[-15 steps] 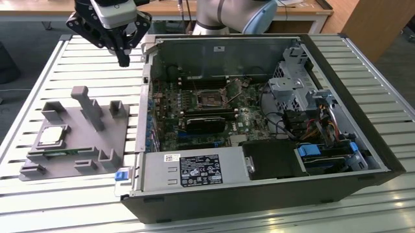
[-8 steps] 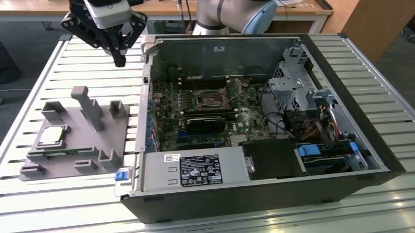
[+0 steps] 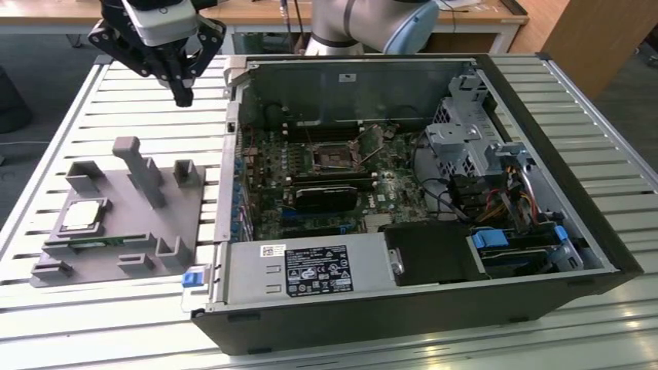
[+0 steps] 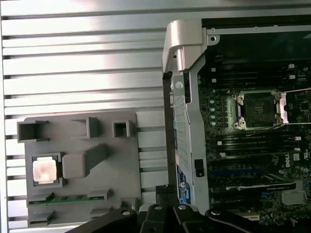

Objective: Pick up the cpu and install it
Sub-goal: 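Reach for the cpu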

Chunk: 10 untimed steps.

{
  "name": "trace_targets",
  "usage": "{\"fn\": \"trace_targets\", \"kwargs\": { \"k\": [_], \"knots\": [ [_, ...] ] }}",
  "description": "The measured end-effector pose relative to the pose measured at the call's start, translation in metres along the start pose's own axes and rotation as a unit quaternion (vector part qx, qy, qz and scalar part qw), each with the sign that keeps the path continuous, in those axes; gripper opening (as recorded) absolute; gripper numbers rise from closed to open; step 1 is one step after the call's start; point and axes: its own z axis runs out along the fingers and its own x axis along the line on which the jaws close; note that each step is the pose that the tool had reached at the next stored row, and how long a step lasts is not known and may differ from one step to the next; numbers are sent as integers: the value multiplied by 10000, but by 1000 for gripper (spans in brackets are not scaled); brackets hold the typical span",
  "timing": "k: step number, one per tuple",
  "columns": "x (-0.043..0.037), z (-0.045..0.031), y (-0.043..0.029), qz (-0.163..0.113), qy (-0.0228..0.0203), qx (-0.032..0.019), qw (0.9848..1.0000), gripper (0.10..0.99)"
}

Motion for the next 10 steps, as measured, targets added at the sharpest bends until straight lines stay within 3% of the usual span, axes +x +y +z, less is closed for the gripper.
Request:
{"fn": "trace_targets", "kwargs": {
  "k": [10],
  "knots": [
    [88,-1,-7,0,0,0,10000,106]
  ]
}}
